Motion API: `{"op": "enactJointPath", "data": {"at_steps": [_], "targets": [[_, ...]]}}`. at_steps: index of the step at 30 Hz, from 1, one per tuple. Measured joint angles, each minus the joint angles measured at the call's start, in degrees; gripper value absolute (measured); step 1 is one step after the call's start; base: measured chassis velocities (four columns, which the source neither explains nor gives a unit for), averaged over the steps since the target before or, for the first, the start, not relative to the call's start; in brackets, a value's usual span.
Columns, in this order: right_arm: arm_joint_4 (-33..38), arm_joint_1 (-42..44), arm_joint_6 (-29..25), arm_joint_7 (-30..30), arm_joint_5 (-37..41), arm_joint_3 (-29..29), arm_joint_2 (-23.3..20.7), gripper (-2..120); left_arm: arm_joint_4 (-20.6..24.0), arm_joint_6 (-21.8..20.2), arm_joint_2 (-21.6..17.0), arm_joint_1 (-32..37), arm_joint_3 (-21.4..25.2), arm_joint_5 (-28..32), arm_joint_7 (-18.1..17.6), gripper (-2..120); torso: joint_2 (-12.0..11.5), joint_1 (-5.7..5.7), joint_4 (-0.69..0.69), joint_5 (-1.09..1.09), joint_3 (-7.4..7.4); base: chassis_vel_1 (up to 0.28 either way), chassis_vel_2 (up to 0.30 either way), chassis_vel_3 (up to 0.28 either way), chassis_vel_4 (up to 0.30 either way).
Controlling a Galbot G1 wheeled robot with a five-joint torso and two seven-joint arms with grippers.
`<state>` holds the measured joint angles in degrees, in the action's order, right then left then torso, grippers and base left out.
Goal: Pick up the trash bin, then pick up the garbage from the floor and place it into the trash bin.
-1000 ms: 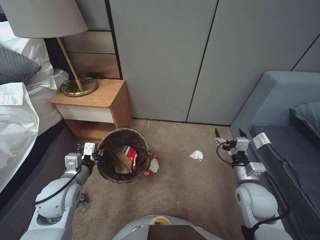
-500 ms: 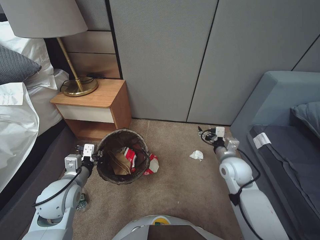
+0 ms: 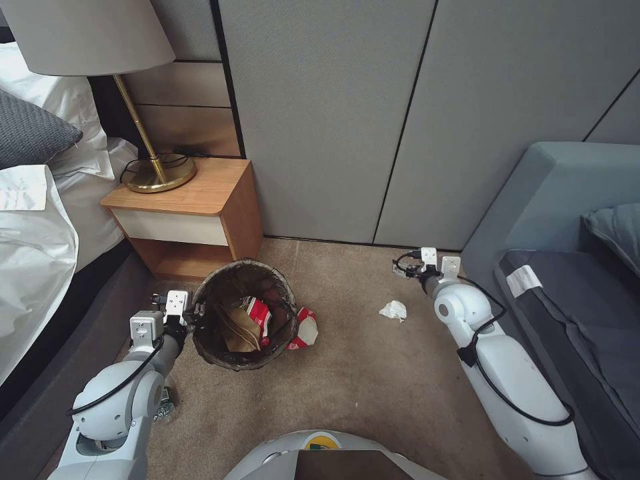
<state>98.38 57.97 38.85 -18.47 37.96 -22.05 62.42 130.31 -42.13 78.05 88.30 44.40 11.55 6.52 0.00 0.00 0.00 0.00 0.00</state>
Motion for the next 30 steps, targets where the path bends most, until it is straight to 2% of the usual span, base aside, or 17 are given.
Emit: {"op": "enactJointPath", "data": {"at_steps": [15,30], "targets": [[-12.6,-1.1,-2.9,2.7,-2.9,2.6,6.4,100,-0.9,0.0,-0.1,-0.2,-0.3,-0.2,0.0,0,0.0,0.0,0.0,-0.01,0.0,0.0,0.0,0.0,0.0],[-17.4,-1.1,-4.8,4.2,-5.8,2.0,8.5,100,-1.1,0.0,-0.3,-0.2,-0.3,-0.2,0.0,0,0.0,0.0,0.0,-0.01,-0.01,0.0,0.0,0.0,0.0]]}}
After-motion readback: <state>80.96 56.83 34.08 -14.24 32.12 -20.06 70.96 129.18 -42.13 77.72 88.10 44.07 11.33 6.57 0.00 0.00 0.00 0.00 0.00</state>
